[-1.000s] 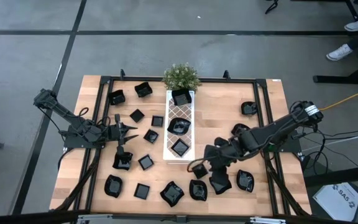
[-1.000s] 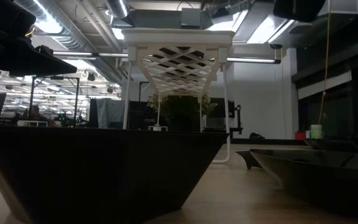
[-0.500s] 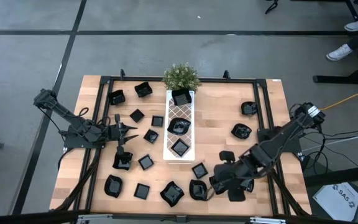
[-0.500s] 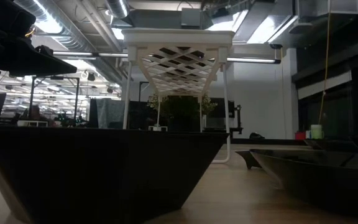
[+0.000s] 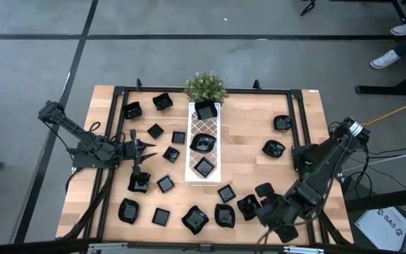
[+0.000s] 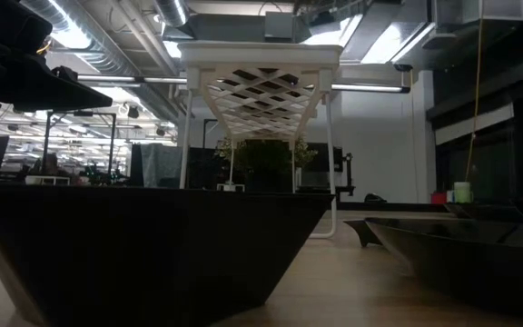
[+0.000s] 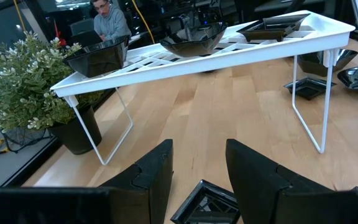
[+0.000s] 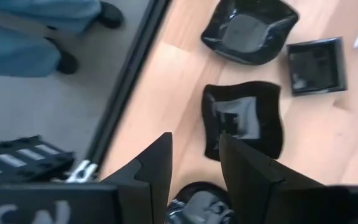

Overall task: Pick & Place Mini shaped plates
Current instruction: Stack the distorted square plate on top of the distorted square plate on the shelf

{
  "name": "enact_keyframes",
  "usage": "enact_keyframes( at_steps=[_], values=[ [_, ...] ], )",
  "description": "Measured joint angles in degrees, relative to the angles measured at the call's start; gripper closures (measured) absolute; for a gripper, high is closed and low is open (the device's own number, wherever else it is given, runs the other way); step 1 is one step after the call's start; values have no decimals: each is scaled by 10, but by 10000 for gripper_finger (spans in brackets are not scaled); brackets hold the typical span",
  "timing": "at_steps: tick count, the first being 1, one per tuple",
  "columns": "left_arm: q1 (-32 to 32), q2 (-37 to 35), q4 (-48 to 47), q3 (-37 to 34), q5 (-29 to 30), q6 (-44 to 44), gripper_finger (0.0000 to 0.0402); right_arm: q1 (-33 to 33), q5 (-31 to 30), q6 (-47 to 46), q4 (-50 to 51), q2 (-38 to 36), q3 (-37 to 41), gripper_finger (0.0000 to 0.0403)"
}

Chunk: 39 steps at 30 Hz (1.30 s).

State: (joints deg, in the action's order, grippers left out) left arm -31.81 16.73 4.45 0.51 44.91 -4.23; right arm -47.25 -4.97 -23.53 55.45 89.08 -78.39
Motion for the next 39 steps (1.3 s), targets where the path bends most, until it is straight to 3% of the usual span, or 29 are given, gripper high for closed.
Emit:
enact_keyframes(
  at_steps=[6,26,39],
  values=[
    [0,0,0,0,0,0,258,-7,-62,0,1,30,0,269],
    [0,0,0,0,0,0,258,-35,-41,-16,-49,187,0,269],
    [0,0,0,0,0,0,258,-36,-105,-19,-49,205,0,276]
  ],
)
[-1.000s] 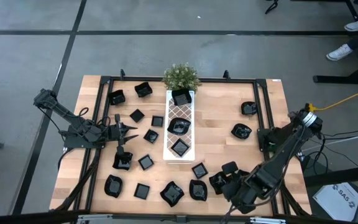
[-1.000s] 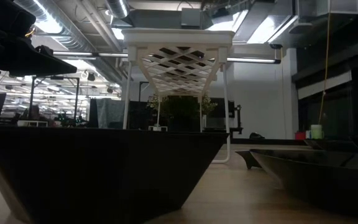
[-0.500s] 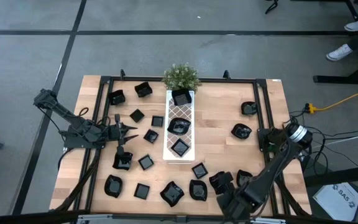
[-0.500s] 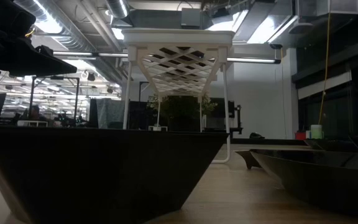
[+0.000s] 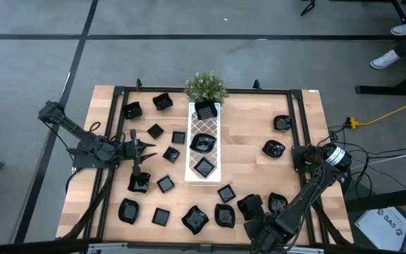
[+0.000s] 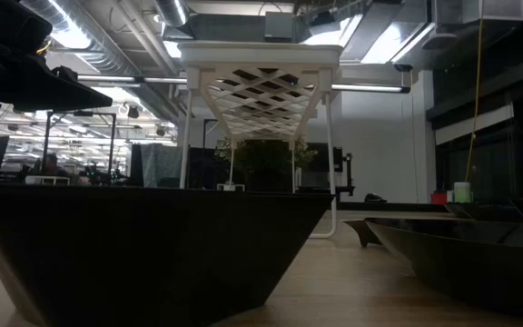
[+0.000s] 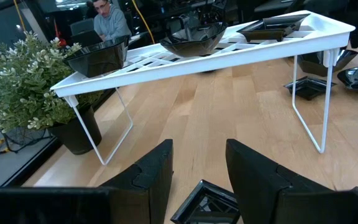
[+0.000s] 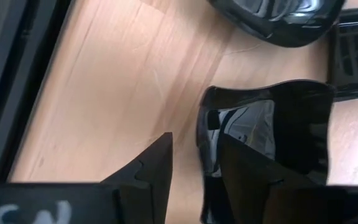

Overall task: Pick & Place Mini shaped plates
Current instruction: Stack the distorted square plate on top of the distorted square plate on the shelf

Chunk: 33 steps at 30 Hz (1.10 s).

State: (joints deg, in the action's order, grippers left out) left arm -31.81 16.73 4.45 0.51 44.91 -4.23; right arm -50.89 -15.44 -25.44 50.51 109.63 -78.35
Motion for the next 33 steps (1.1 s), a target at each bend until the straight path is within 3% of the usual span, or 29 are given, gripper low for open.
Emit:
enact_keyframes(
  at_steps=[13,20,27,33],
  values=[
    [0,0,0,0,0,0,258,1,-5,-17,1,0,0,397],
    [0,0,0,0,0,0,258,1,-4,-26,5,0,0,382],
    [0,0,0,0,0,0,258,1,-3,-26,5,0,0,398],
    [0,0,0,0,0,0,258,1,-1,-27,5,0,0,351]
  ],
)
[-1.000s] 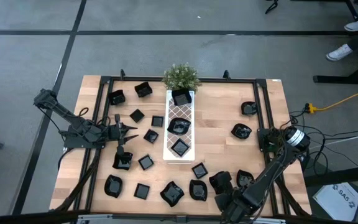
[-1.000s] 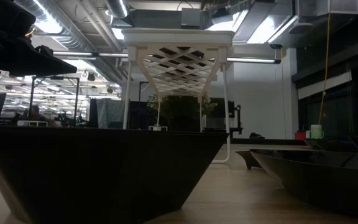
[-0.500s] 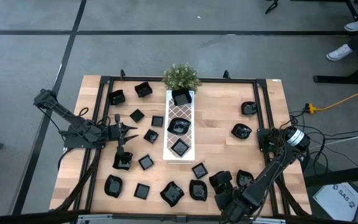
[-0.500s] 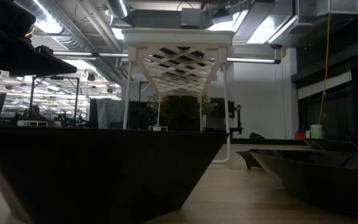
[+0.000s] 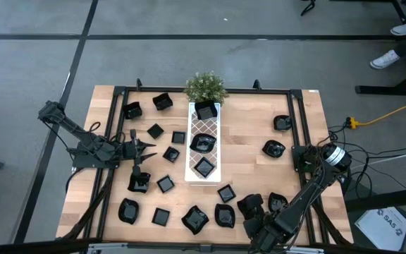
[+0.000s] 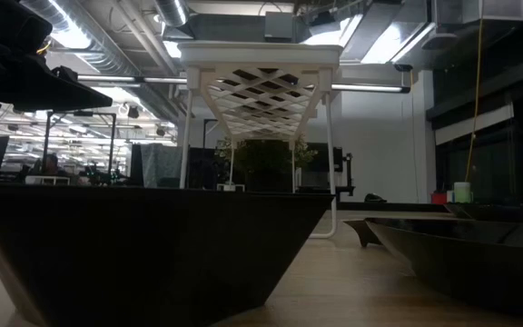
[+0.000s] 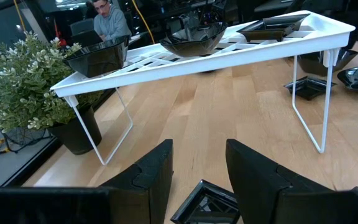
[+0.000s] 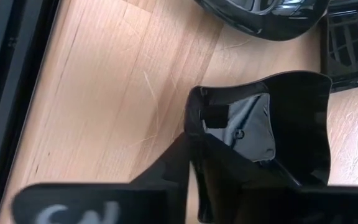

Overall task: Pick & Place Mini shaped plates
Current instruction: Stack the distorted square plate on top of the distorted square plate on the shelf

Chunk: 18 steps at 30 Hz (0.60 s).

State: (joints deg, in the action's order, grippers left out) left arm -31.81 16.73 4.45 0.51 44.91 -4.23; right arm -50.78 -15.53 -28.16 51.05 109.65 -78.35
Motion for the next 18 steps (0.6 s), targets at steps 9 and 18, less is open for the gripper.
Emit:
enact_keyframes(
  at_steps=[9,18],
  values=[
    [0,0,0,0,0,0,258,0,4,0,0,-1,0,256],
    [0,0,0,0,0,0,258,0,6,-3,10,-9,0,241]
  ],
)
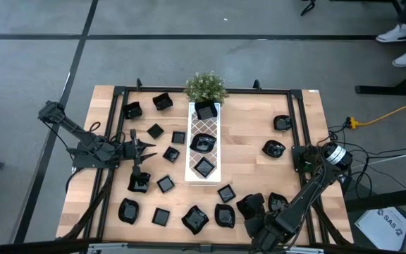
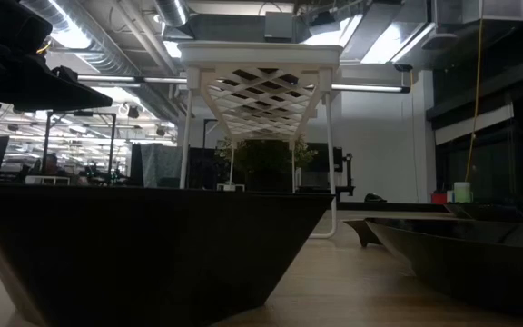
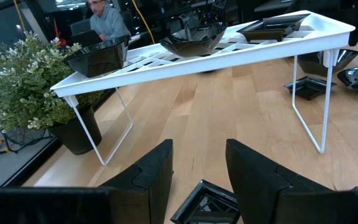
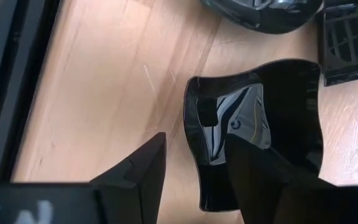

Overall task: Pick & Place Mini shaped plates
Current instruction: Stack the distorted square plate on top of the distorted square plate on the shelf

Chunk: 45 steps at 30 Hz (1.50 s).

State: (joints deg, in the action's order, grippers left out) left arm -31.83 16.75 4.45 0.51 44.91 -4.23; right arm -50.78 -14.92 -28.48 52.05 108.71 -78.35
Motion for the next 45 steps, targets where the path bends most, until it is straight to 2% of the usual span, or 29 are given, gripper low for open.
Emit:
enact_keyframes(
  at_steps=[6,12,17,22,28,37,45],
  values=[
    [0,0,0,0,0,0,258,2,-24,0,-21,0,13,254],
    [0,0,0,0,0,0,258,3,15,-3,-72,0,47,266],
    [0,0,0,0,0,0,258,3,-23,-11,-70,0,47,283],
    [0,0,0,0,0,0,258,4,-25,-11,-69,0,47,324],
    [0,0,0,0,0,0,258,7,-27,-11,-69,0,47,393],
    [0,0,0,0,0,0,258,11,-35,-66,-31,-17,47,398],
    [0,0,0,0,0,0,258,22,-95,-119,63,-87,47,399]
  ],
)
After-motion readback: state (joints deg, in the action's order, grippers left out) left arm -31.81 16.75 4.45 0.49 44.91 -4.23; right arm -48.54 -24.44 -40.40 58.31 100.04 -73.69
